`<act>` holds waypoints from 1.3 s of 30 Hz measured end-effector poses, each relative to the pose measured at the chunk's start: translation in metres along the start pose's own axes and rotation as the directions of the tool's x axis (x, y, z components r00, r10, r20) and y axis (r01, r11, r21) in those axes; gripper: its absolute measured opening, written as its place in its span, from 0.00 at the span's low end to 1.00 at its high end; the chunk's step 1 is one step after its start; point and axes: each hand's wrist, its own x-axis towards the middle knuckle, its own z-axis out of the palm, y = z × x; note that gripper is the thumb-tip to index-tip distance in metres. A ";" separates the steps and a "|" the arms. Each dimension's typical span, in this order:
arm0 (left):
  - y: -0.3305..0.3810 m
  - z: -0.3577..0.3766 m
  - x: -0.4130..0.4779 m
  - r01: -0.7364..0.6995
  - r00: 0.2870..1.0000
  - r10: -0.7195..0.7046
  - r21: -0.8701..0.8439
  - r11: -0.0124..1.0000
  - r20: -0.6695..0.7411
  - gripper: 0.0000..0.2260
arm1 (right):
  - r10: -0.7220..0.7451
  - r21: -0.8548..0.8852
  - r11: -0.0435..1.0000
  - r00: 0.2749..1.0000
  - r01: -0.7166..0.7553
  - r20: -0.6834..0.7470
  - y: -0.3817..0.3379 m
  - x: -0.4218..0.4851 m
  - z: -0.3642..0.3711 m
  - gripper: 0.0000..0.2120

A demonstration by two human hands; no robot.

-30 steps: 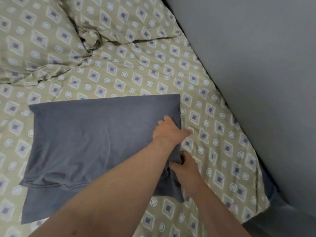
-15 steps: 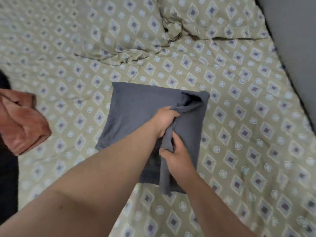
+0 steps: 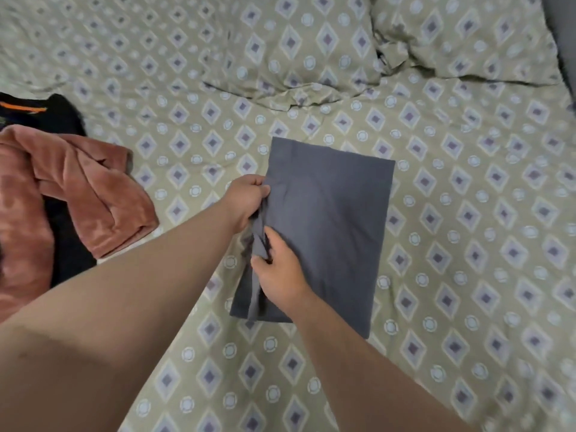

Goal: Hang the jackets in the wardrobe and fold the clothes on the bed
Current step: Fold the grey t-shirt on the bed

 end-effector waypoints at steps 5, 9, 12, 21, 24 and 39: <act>-0.025 -0.011 -0.015 0.011 0.996 -0.003 0.098 0.995 -0.085 0.08 | -0.061 -0.210 0.977 0.894 -0.037 -0.444 0.043 -0.036 -0.063 0.18; -0.064 -0.010 -0.062 0.087 0.990 -0.053 0.273 0.958 -0.131 0.20 | 0.267 -0.047 0.914 0.685 -0.403 -0.677 0.077 -0.060 -0.110 0.21; -0.096 -0.007 -0.081 0.147 0.989 -0.142 0.197 0.969 -0.041 0.19 | 0.400 0.080 0.908 0.790 -0.412 -0.464 0.090 -0.066 -0.114 0.12; -0.146 -0.005 -0.121 0.373 0.924 -0.382 0.220 0.902 -0.001 0.09 | 0.443 0.281 0.885 0.859 -0.372 -0.257 0.116 -0.109 -0.117 0.10; -0.172 0.001 -0.153 0.419 0.895 -0.445 0.294 0.859 0.023 0.07 | 0.561 0.356 0.806 0.802 -0.472 -0.205 0.140 -0.147 -0.109 0.12; -0.159 -0.002 -0.244 0.561 0.822 -0.550 -0.366 0.742 0.145 0.08 | 0.546 0.399 0.814 0.788 -0.421 -0.283 0.108 -0.197 -0.129 0.20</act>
